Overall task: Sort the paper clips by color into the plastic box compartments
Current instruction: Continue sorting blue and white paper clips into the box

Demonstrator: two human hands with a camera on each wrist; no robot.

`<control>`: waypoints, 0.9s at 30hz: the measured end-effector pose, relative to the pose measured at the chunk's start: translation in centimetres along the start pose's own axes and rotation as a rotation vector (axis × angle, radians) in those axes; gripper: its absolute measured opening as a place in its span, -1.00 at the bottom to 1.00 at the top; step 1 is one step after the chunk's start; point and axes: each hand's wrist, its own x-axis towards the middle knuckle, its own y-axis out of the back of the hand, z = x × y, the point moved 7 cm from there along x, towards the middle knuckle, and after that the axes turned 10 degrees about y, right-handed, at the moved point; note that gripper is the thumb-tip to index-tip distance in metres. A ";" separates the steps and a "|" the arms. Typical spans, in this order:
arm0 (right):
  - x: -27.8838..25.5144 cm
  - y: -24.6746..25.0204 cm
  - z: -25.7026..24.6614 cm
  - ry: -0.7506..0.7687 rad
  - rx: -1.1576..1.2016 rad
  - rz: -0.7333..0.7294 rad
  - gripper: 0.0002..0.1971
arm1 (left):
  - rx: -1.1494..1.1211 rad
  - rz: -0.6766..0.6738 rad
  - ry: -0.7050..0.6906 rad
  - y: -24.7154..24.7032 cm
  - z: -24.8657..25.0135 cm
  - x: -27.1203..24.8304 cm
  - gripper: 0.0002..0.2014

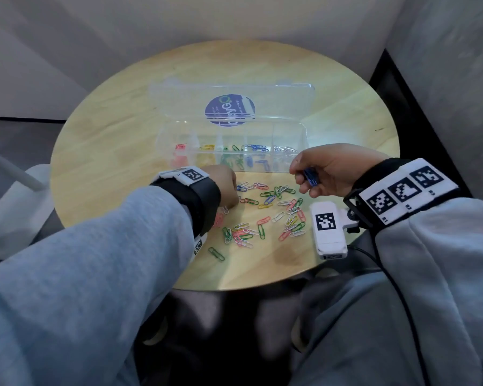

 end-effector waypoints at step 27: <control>1.1 -3.6 -0.2 0.136 -0.957 -0.086 -0.81 | -1.307 -0.401 0.102 1.0 -3.7 -1.4 -0.79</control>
